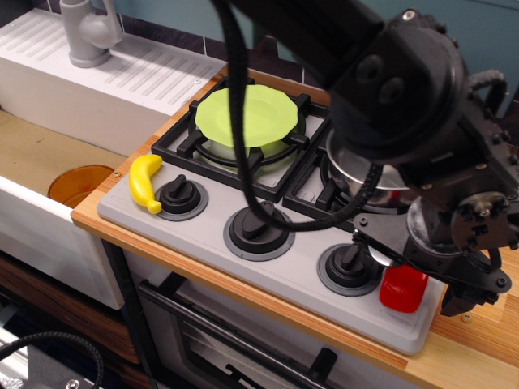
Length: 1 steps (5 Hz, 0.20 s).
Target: End effector reaching salmon
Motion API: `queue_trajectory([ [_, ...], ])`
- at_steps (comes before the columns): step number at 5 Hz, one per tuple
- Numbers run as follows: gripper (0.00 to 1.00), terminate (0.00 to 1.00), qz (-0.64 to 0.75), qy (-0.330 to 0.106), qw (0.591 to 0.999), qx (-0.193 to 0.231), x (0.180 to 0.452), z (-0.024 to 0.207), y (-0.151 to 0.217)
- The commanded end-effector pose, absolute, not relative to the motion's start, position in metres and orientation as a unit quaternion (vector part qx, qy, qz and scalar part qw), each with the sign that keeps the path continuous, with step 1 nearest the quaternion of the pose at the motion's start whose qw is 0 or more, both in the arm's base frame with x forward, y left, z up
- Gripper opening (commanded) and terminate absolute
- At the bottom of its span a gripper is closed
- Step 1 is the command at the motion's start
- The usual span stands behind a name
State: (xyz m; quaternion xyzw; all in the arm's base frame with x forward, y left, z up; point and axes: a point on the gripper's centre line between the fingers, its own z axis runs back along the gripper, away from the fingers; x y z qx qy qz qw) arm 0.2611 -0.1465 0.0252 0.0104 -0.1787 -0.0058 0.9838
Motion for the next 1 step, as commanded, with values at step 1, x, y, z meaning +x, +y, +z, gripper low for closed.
queue_trajectory([
  [1, 1.0, 1.0, -0.002, -0.192, 0.981, 0.002, 0.2716, 0.034, -0.1506],
])
